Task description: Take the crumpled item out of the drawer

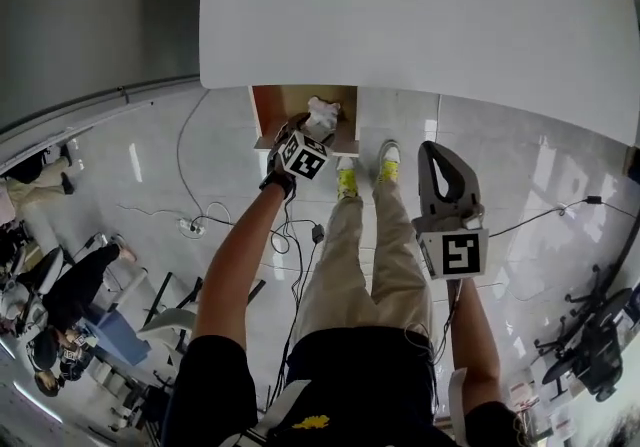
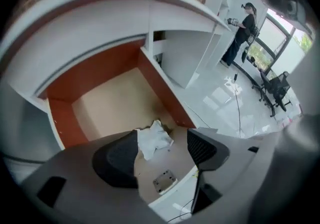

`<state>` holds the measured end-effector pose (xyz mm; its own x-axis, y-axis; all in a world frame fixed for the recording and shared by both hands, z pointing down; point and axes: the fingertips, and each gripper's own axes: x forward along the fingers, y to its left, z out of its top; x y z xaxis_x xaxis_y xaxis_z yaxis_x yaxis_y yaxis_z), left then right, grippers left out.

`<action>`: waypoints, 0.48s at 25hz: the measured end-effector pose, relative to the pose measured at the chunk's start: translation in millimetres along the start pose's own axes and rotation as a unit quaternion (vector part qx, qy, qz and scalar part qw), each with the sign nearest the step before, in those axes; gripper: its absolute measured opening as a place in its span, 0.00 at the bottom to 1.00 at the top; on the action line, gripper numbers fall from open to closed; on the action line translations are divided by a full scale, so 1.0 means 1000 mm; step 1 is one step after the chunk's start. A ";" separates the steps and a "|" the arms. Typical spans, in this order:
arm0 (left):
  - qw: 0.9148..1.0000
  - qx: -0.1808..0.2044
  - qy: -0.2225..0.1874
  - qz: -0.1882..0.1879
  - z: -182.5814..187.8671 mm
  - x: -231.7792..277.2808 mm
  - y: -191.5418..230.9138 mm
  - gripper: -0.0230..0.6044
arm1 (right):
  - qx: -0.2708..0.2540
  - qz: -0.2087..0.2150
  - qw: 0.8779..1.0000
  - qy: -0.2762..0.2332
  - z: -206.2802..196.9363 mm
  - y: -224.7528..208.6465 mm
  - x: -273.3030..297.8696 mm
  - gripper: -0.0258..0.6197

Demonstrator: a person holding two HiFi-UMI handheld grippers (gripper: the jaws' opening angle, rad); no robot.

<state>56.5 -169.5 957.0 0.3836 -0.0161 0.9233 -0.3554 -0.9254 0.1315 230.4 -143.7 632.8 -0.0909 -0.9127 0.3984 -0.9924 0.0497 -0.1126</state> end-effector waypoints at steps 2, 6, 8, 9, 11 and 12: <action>0.999 -0.044 0.006 -0.022 -0.010 0.027 0.009 0.47 | 0.004 0.005 1.000 0.012 -0.021 0.004 0.006 0.09; 0.995 -0.087 0.037 -0.028 -0.037 0.068 0.028 0.45 | 0.016 0.008 0.999 0.038 -0.058 0.011 0.010 0.09; 0.995 -0.080 0.059 -0.029 -0.049 0.084 0.028 0.45 | 0.020 0.006 0.999 0.048 -0.071 0.009 0.007 0.09; 0.994 -0.078 0.073 -0.033 -0.052 0.089 0.028 0.45 | 0.020 0.005 0.998 0.051 -0.075 0.007 0.005 0.09; 0.990 -0.082 0.103 -0.042 -0.054 0.092 0.030 0.43 | 0.018 0.004 0.998 0.056 -0.082 0.004 0.002 0.09; 0.989 -0.088 0.109 -0.043 -0.052 0.092 0.032 0.43 | 0.017 0.003 0.998 0.059 -0.084 0.003 0.001 0.09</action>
<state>36.1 -180.8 1064.9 0.2332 0.1601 0.9592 -0.4795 -0.8392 0.2567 220.7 -110.0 709.4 -0.1083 -0.8586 0.5012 -0.9887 0.0402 -0.1448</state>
